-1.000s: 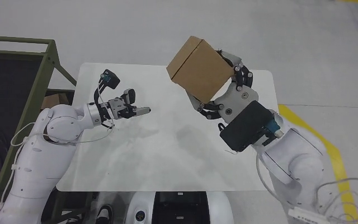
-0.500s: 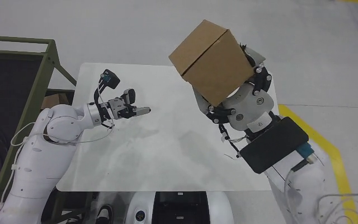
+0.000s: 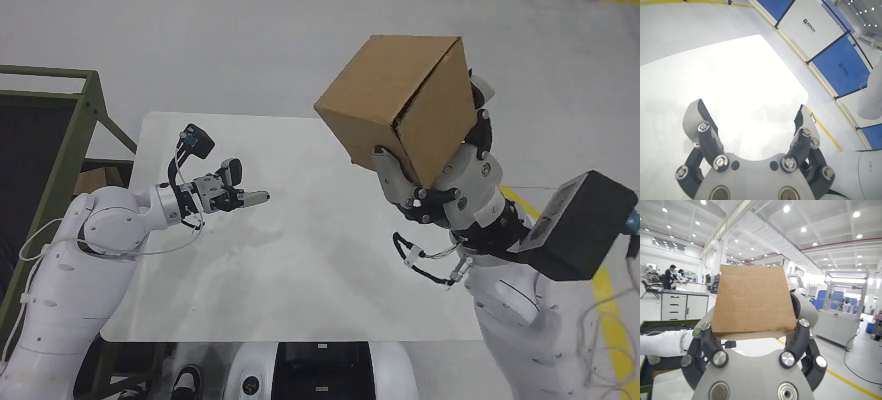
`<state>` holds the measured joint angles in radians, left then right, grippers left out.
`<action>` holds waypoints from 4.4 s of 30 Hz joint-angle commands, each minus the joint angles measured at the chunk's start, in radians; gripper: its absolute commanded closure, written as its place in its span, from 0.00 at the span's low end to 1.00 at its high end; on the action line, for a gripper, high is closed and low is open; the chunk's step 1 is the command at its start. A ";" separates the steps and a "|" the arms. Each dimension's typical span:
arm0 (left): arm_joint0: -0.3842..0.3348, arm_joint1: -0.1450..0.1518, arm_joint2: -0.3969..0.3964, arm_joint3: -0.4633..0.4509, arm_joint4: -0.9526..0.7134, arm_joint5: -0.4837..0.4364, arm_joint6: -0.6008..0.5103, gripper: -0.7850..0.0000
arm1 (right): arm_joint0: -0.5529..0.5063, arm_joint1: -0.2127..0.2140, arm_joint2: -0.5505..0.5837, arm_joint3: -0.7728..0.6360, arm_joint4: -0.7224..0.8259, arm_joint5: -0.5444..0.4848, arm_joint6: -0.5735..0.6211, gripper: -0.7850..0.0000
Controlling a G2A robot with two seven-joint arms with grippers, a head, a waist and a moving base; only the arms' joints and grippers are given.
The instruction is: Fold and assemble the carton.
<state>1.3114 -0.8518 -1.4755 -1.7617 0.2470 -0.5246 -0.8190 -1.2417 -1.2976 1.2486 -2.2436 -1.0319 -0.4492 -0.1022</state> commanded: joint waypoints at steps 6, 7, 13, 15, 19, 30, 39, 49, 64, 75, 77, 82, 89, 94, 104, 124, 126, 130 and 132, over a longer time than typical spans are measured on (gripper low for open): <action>0.000 0.000 0.000 0.000 0.000 0.000 0.000 0.00 | 0.056 0.002 0.022 0.062 0.199 -0.073 0.053 1.00; 0.000 0.000 0.000 0.000 0.000 0.000 0.000 0.00 | 0.064 0.002 0.017 0.070 0.228 -0.081 0.062 1.00; 0.000 0.000 0.000 0.000 0.000 0.000 0.000 0.00 | 0.124 0.000 0.007 0.125 0.352 -0.111 0.112 1.00; 0.000 0.000 0.000 0.000 0.000 0.000 0.000 0.00 | 0.140 0.000 0.002 0.142 0.391 -0.130 0.123 1.00; 0.000 0.000 0.000 0.000 0.000 0.000 0.000 0.00 | 0.163 0.000 0.001 0.160 0.411 -0.140 0.144 1.00; 0.000 0.000 0.000 0.000 0.000 0.000 0.000 0.00 | 0.164 0.004 0.013 0.115 0.196 -0.205 0.110 1.00; 0.000 0.000 0.000 0.000 0.000 0.000 0.000 0.00 | 0.116 0.008 0.009 0.070 0.004 -0.271 -0.021 1.00; 0.000 0.000 0.000 0.000 0.000 0.000 0.000 0.00 | 0.085 0.009 0.018 0.046 -0.116 -0.163 -0.026 1.00; 0.000 0.000 0.000 0.000 0.000 0.000 0.000 0.00 | -0.002 -0.004 -0.126 -0.093 -0.656 0.279 0.032 1.00; 0.000 0.000 0.000 0.000 0.000 0.000 0.000 0.00 | -0.014 -0.024 -0.276 -0.094 -1.007 0.498 0.106 1.00; 0.000 0.000 0.000 0.000 0.000 0.000 0.000 0.00 | -0.012 -0.028 -0.293 -0.089 -1.013 0.500 0.122 1.00; 0.008 -0.001 0.001 -0.007 0.003 0.005 0.023 0.00 | -0.010 -0.035 -0.296 -0.080 -0.932 0.445 0.182 1.00; 0.017 0.001 -0.030 -0.015 0.005 0.023 0.048 0.00 | -0.032 -0.026 -0.218 -0.027 -0.665 0.199 0.213 1.00; 0.020 0.002 -0.039 -0.016 -0.001 0.026 0.049 0.00 | -0.062 -0.012 -0.160 0.082 -0.518 0.012 0.270 1.00; 0.020 0.002 -0.039 -0.016 -0.001 0.026 0.049 0.00 | -0.021 0.001 -0.191 0.408 -0.426 -0.265 0.304 1.00; 0.020 0.002 -0.039 -0.016 -0.001 0.026 0.049 0.00 | 0.259 -0.048 -0.396 1.046 -0.454 -0.368 0.035 1.00; 0.020 0.002 -0.039 -0.016 -0.001 0.026 0.049 0.00 | 0.276 -0.057 -0.416 1.080 -0.454 -0.354 0.032 1.00; 0.020 0.002 -0.039 -0.016 -0.001 0.026 0.049 0.00 | 0.303 -0.070 -0.446 1.132 -0.441 -0.353 0.010 1.00; 0.020 0.002 -0.039 -0.016 -0.001 0.026 0.049 0.00 | 0.314 -0.076 -0.458 1.150 -0.439 -0.349 0.002 1.00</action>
<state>1.3311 -0.8495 -1.5148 -1.7773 0.2462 -0.4982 -0.7698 -0.9334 -1.3707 0.7968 -1.1030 -1.4714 -0.8009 -0.0966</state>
